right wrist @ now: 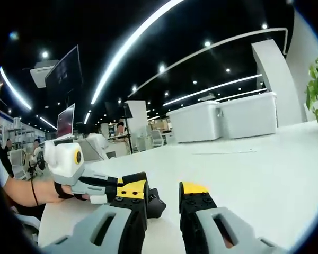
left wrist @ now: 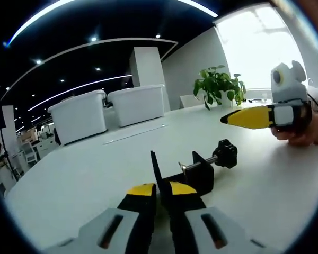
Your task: Clamp the fixed fixture on the desktop, loosen the retaining clip, secure it to the edge of the desk, and tighten the retaining clip.
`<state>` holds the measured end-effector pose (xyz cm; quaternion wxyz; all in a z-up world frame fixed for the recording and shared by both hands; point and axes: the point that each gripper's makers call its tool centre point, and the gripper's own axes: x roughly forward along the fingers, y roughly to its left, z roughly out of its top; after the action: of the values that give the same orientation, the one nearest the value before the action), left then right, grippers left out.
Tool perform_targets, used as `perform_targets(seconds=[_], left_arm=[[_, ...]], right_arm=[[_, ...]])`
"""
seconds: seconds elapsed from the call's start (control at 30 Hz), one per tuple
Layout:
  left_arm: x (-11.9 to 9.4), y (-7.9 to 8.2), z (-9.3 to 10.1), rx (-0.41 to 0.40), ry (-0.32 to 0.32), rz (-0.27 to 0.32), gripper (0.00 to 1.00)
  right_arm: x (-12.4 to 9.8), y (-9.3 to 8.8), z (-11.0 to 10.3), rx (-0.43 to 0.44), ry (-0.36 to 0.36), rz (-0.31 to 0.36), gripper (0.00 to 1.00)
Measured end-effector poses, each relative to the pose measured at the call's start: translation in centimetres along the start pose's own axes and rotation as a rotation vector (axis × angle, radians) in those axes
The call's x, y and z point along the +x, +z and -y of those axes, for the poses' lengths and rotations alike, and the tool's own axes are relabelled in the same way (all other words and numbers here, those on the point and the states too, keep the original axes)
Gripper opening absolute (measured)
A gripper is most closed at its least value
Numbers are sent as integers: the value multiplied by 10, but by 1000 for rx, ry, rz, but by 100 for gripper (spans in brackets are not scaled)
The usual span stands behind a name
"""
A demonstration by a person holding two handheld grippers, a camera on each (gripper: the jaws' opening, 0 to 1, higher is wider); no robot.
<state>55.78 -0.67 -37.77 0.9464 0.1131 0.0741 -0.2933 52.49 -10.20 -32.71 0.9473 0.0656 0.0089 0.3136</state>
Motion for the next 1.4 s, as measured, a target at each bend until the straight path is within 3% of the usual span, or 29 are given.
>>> perform_targets(seconds=[0.63,0.8,1.4], left_arm=[[-1,0,1,9,-1,3,9],[-2,0,1,13,0,5,9],[-1,0,1,6,-1,3,9]], right_arm=[[4,-10,-10,-63,35,-45,21],[7,-14,-14,-26,59,-72,21],[9,-25,-22,-74,104,-119,18]])
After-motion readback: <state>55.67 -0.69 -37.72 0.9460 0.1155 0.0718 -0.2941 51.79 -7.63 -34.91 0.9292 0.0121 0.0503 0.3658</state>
